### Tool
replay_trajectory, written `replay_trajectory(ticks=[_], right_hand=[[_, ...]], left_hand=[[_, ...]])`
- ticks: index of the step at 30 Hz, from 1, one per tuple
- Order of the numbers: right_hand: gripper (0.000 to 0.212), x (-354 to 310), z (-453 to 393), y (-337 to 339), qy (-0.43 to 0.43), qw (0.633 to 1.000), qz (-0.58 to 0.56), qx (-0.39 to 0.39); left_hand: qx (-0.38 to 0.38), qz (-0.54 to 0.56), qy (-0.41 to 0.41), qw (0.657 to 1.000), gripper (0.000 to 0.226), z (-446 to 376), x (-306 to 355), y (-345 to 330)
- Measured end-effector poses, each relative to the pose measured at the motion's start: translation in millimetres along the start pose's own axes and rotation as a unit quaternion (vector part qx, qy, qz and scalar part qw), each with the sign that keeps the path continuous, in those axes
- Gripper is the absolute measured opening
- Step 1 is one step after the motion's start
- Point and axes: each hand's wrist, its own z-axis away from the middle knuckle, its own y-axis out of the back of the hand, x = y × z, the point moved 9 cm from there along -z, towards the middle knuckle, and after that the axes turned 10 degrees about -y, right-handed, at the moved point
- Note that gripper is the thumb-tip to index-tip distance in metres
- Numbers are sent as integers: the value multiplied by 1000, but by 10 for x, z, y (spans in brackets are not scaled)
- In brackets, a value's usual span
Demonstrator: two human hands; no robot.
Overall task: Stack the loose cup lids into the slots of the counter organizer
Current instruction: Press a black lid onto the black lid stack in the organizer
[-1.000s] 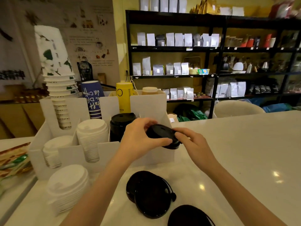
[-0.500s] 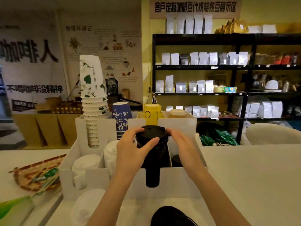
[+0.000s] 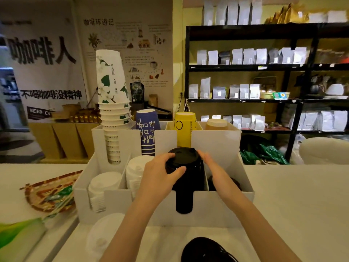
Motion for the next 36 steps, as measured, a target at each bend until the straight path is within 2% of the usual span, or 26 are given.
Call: replay_trajectory(ticks=[8, 11, 17, 20, 23, 27, 30, 33, 36], right_hand=[[49, 44, -18, 20, -9, 999, 46, 8], [52, 57, -28, 8, -1, 995, 96, 3], [54, 48, 29, 5, 13, 987, 162, -6], [50, -72, 133, 89, 24, 983, 183, 13], [45, -271, 311, 184, 57, 974, 215, 48], [46, -380, 577, 249, 103, 965, 227, 78], [48, -240, 793, 298, 106, 962, 238, 78], [51, 28, 1004, 383, 85, 956, 270, 79], [49, 279, 1169, 469, 59, 955, 281, 80]], left_hand=[[-40, -4, -4, 999, 47, 3, 7, -90], [-54, -1, -2, 999, 47, 4, -6, -108], [-87, -8, 7, 996, 49, 9, -13, -171], [-106, -32, 8, 994, 52, 29, 3, -213], [-84, -47, -5, 995, 51, 44, 165, -158], [-29, -25, -97, 995, 45, 154, 627, -11], [-12, -2, -138, 990, 44, 406, 803, -7], [-75, 7, -155, 985, 47, 777, 787, -204], [-164, -26, -182, 969, 62, 1182, 721, -422]])
